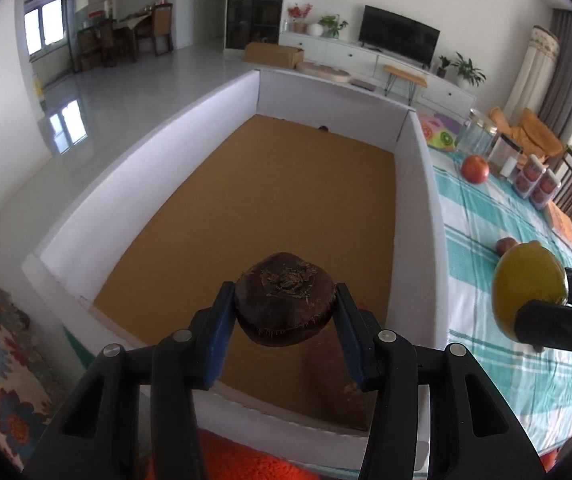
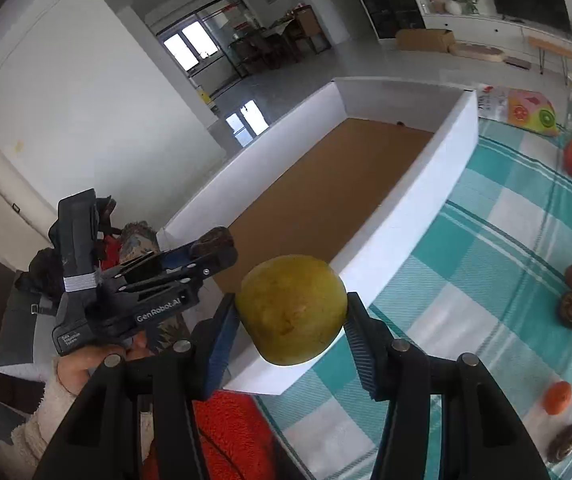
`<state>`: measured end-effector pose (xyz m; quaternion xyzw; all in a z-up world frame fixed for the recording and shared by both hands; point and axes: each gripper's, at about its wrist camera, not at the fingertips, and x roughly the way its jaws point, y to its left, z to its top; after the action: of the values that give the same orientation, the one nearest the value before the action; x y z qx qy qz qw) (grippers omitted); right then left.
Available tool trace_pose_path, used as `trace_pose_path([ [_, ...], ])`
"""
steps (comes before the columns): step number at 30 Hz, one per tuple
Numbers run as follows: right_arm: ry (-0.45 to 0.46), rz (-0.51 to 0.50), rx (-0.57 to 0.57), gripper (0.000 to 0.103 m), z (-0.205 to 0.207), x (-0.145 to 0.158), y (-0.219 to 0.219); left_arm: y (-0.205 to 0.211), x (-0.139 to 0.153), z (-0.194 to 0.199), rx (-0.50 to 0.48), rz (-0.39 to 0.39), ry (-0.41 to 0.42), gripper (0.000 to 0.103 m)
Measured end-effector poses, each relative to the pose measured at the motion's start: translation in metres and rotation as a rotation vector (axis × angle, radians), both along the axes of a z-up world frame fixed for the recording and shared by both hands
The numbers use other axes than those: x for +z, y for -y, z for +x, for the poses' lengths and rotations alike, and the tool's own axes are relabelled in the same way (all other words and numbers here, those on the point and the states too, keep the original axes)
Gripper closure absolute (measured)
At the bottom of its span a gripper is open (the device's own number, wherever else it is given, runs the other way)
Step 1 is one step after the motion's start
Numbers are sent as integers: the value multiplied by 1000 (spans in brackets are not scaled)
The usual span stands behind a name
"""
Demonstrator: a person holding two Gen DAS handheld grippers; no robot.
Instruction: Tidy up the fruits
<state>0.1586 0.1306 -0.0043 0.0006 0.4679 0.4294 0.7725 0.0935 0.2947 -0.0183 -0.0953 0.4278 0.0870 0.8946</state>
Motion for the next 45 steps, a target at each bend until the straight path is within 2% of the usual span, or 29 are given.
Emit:
trace_pose_path([
  [3,-7,-85,26,50,3,-23,-48,-9,-8,-2,40,6,-27,53],
  [5,6,-117,3,46,10,-32,-61,-12,-10,-4,69,18,-27,49],
  [7,25,-83,-39,42,15,-25,-57,-13,-6,-7,89,17,-11,34],
  [10,102,28,-102,38,13,8,-20,-3,7,-11,85,16,46,29],
  [12,191,49,-155,30,6,27,17,12,16,-11,54,17,84,25],
  [14,280,28,-232,13,0,33,60,38,25,-14,-8,0,122,17],
  [17,341,-78,-383,9,-8,10,138,93,29,-17,-156,-39,157,10],
  [20,310,-239,-570,9,-8,-35,228,156,10,-13,-320,-80,126,7],
  [23,214,-354,-760,9,-12,-78,318,210,-29,-1,-434,-58,32,7],
  [25,179,-406,-863,9,-22,-96,369,237,-55,9,-472,-32,-10,8],
  [29,138,-462,-981,9,-38,-121,426,264,-89,22,-490,10,-28,8],
  [34,99,-428,-1002,8,-41,-129,443,264,-96,38,-455,22,-20,8],
  [37,88,-440,-982,0,-34,-135,439,262,-102,45,-451,37,-36,8],
  [40,90,-444,-985,0,-33,-136,437,263,-105,43,-445,86,-20,7],
  [45,90,-446,-988,0,-33,-137,436,263,-107,45,-450,89,-30,3],
])
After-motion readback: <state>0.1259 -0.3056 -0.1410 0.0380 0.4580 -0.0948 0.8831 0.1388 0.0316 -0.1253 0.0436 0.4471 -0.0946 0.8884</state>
